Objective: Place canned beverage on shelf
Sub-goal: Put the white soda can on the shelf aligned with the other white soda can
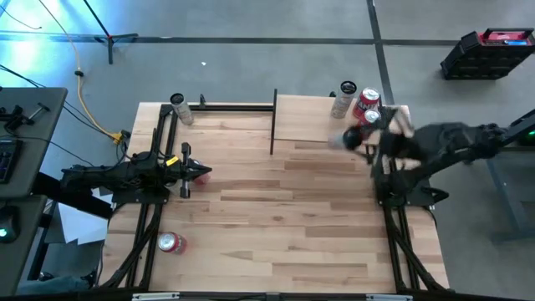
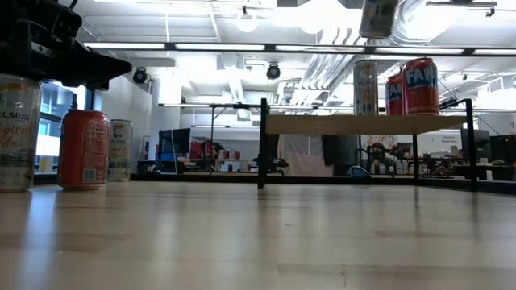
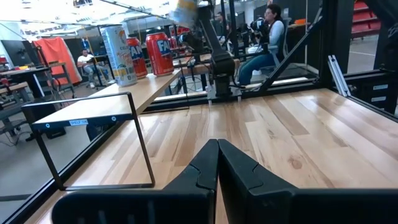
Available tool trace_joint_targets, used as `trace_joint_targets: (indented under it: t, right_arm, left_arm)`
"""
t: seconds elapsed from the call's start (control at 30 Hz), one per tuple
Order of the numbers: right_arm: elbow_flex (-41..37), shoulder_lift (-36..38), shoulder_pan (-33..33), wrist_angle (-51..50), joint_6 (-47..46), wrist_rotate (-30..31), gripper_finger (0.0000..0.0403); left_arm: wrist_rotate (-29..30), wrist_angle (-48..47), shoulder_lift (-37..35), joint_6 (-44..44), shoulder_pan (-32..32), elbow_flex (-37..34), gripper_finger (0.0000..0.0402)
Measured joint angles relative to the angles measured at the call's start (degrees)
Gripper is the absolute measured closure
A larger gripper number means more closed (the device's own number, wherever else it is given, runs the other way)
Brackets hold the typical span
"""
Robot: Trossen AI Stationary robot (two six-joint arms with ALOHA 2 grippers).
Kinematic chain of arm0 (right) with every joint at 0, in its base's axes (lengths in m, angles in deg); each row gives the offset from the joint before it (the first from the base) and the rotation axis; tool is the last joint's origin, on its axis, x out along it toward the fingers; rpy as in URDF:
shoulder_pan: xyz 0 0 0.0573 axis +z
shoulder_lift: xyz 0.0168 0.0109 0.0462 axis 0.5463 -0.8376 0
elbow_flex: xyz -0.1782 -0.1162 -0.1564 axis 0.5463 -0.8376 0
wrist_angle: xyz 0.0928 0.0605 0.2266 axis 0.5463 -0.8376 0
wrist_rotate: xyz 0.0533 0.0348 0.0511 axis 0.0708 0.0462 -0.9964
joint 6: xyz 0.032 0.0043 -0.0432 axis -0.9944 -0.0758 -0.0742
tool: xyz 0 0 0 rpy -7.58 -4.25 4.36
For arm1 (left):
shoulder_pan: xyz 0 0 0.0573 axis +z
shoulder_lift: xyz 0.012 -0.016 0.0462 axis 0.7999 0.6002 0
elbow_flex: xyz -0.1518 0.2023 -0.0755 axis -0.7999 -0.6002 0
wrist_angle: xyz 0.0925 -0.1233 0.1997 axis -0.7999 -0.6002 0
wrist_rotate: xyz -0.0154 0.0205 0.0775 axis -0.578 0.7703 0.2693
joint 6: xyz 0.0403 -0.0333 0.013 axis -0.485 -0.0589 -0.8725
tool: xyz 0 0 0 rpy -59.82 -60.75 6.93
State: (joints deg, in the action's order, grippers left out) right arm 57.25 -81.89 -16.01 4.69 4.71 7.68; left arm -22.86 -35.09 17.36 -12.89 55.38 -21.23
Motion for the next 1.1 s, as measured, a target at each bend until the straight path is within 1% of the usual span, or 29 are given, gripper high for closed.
trace_joint_targets:
  t: [0.07, 0.13, 0.27, 0.43, 0.5, 0.57, 0.67, 0.77, 0.87, 0.93, 1.1]
  right_arm:
    - [-1.4, 3.0, -3.6, 3.5, 2.6, -1.0, 0.0157]
    - [-2.9, 5.2, -7.1, 5.9, 4.6, -3.6, 0.0157]
    - [-4.8, 6.4, -13.4, 7.8, 5.6, -13.0, 0.0157]
    - [-8.6, 5.6, -19.0, 7.9, 4.1, -24.4, 0.0157]
    - [-9.6, 6.2, -20.7, 7.9, 3.7, -26.2, 0.0157]
    - [-9.7, 7.5, -22.3, 8.7, 3.4, -26.8, 0.0157]
    - [-9.7, 9.0, -24.7, 8.9, 2.0, -29.8, 0.0157]
    - [-9.7, 8.9, -27.4, 7.9, 1.5, -32.4, 0.0157]
    - [-10.6, 7.5, -29.5, 8.2, -0.7, -36.4, 0.0157]
    - [-10.7, 6.4, -30.3, 8.9, -1.7, -37.0, 0.0157]
    - [-10.7, 6.3, -30.6, 10.5, -2.8, -37.5, 0.0157]
  left_arm:
    - [0.0, 0.0, 0.0, 0.0, 0.0, 0.0, 0.0398]
    - [0.0, 0.0, 0.0, 0.0, 0.0, 0.0, 0.0398]
    - [0.0, 0.0, 0.0, 0.0, 0.0, 0.0, 0.0398]
    - [0.0, 0.0, 0.0, 0.0, 0.0, 0.0, 0.0398]
    - [0.0, 0.0, 0.0, 0.0, 0.0, 0.0, 0.0398]
    - [0.0, 0.0, 0.0, 0.0, 0.0, 0.0, 0.0398]
    - [0.0, 0.0, 0.0, 0.0, 0.0, 0.0, 0.0398]
    - [0.0, 0.0, 0.0, 0.0, 0.0, 0.0, 0.0398]
    - [0.0, 0.0, 0.0, 0.0, 0.0, 0.0, 0.0398]
    - [0.0, 0.0, 0.0, 0.0, 0.0, 0.0, 0.0398]
    - [0.0, 0.0, 0.0, 0.0, 0.0, 0.0, 0.0398]
